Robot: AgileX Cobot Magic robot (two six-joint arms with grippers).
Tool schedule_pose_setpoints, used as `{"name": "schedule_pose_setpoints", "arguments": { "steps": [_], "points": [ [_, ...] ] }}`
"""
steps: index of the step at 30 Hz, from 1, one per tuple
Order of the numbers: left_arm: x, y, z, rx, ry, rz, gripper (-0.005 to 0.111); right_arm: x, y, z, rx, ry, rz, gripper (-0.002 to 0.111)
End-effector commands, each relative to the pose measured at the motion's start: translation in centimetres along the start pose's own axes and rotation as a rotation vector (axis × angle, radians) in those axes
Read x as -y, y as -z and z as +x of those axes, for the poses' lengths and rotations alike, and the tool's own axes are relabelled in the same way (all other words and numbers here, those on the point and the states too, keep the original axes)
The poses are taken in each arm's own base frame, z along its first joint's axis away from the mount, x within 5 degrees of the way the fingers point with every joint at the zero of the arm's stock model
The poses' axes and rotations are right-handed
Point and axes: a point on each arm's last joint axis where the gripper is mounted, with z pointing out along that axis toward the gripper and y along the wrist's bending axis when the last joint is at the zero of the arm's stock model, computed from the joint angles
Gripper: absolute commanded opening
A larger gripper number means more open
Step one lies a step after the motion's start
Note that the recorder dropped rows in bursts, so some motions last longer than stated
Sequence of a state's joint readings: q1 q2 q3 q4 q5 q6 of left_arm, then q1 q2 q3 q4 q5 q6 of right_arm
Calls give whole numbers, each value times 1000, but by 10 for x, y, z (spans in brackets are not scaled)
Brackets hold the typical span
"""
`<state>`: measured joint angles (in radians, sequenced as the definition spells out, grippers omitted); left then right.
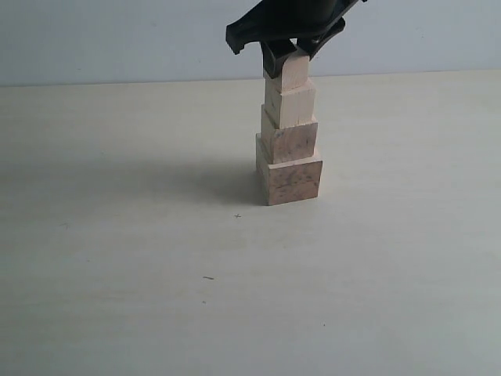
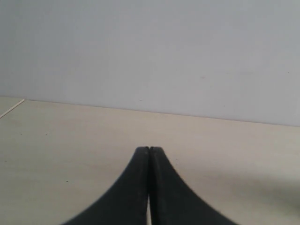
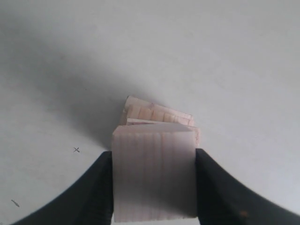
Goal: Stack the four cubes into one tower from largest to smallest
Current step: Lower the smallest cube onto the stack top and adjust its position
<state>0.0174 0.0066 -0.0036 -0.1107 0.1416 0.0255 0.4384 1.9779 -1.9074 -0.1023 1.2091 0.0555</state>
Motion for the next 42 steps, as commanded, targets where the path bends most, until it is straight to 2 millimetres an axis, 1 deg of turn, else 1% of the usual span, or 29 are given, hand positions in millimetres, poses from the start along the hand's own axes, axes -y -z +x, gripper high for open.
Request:
{"name": "schedule_pose_setpoints", "arguments": {
  "steps": [1, 15, 19, 25, 42],
  "points": [
    [0, 0, 1, 3, 7, 8, 0, 3, 0, -1, 8, 11, 8, 0],
    [0, 0, 1, 3, 7, 8, 0, 3, 10, 0, 13, -18, 7, 0],
    [0, 0, 1, 3, 5, 8, 0, 7, 13, 1, 20, -42, 5, 0],
    [0, 0, 1, 3, 5, 8, 0, 5, 13, 1, 19, -51, -19, 0],
    [0, 0, 1, 3, 4, 8, 0, 7, 12, 1, 15, -49, -8, 0]
  ]
}}
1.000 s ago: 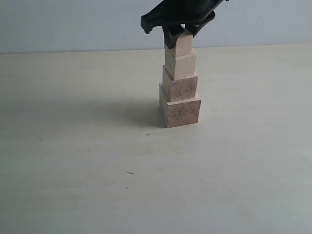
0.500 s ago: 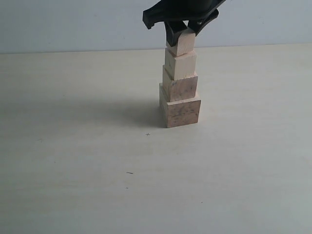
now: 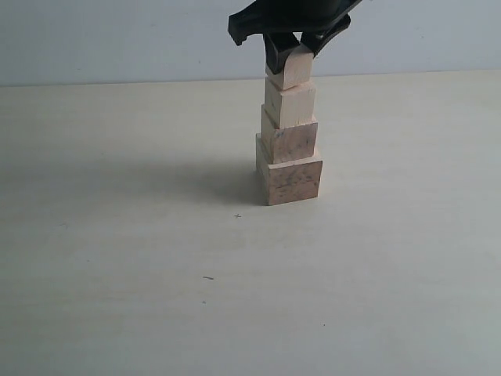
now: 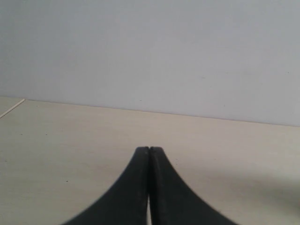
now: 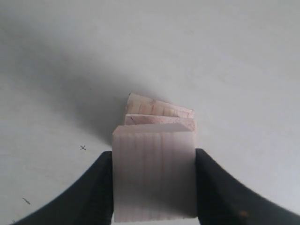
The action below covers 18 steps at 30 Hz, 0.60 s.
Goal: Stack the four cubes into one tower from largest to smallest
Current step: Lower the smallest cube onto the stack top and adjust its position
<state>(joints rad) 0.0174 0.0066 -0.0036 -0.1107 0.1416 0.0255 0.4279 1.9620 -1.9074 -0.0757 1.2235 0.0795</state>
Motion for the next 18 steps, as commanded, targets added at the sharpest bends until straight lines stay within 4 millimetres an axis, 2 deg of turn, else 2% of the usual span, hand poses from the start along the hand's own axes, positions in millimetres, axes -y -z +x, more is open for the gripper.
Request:
{"name": "schedule_pose_setpoints", "arguments": {
  "steps": [1, 18],
  "points": [
    [0, 0, 1, 3, 4, 8, 0, 4, 5, -1, 16, -4, 12, 0],
    [0, 0, 1, 3, 5, 8, 0, 8, 4, -1, 14, -16, 13, 0]
  ]
}}
